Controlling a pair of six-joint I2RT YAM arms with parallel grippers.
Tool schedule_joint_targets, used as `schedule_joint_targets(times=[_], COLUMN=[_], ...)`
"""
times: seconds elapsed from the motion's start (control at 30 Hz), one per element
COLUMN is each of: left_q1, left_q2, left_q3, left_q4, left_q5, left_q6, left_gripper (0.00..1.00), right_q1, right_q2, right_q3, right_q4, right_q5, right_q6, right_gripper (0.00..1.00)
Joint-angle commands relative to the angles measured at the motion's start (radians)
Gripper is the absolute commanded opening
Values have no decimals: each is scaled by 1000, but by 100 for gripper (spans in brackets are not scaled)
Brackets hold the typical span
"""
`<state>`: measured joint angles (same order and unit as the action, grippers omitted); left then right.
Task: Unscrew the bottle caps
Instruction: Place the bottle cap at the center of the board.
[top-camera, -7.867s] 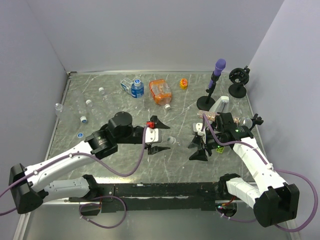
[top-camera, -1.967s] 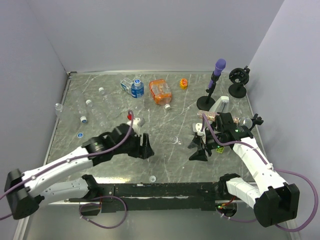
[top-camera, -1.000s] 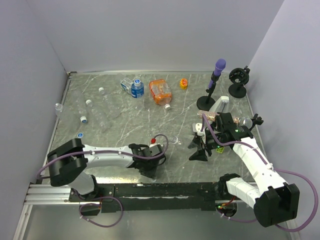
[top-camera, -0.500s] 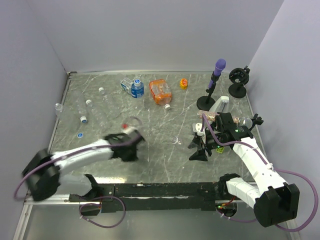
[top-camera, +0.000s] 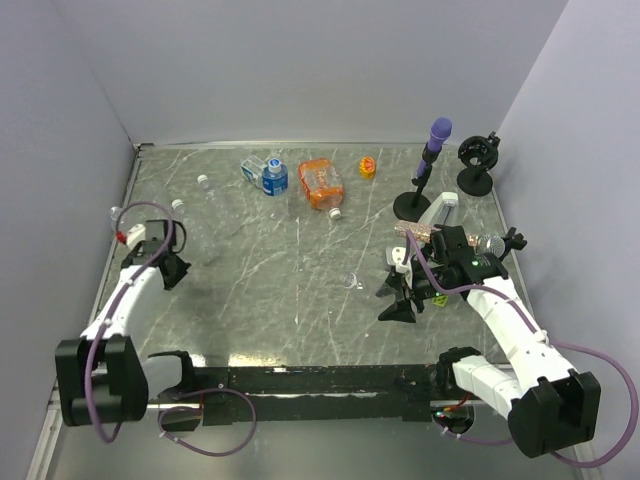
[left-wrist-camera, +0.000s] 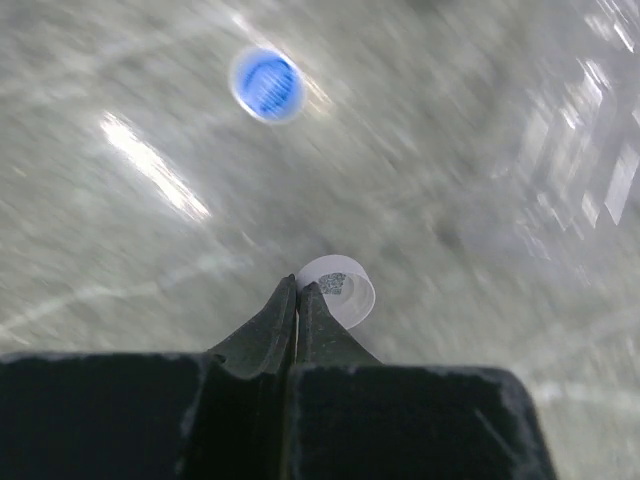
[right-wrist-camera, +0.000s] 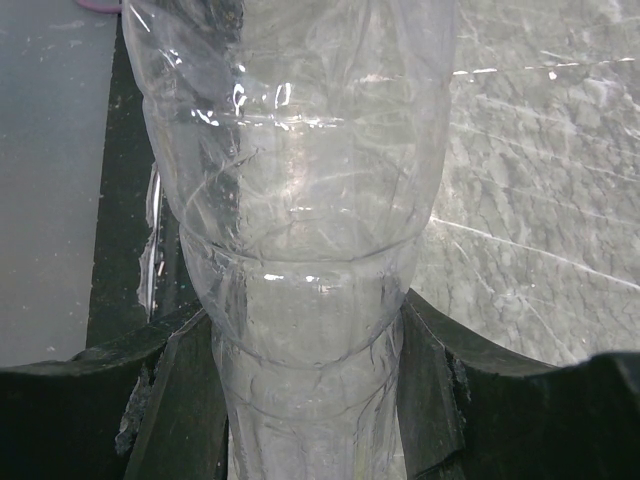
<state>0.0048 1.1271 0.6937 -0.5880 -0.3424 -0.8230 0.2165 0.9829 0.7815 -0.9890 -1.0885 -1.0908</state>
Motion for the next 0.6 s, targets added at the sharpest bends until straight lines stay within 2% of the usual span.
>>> schedule_joint_targets(times=[0.0,0.03,0.17,0.27,0.33,0.47,0.57], left_q1=[135,142,156,158,159,158,153], left_q2=[62,82,169,172,146,19,-131], left_q3=[10,18,46,49,56,73,79], left_q4=[108,112,102,97,80,28,19], left_q5=[58,57,83,92,106,261,458], left_q6=[110,116,131,137,139,183,232], left_gripper=[4,13,22,40,45,54,69], right_q1=[6,6,6,6,6,6,7], right_q2=[-26,-26,-26,-29,-27,-24,-26], right_q3=[27,27,27,27,27,27,25], right_q4=[9,6,7,9,10,9,9], right_q5=[-30,-28,-30,-25,-25,-27,-28], right_q6=[-26,-29,-29,-27,-26,-27,-29], right_gripper=[13,13,13,13,13,13,13])
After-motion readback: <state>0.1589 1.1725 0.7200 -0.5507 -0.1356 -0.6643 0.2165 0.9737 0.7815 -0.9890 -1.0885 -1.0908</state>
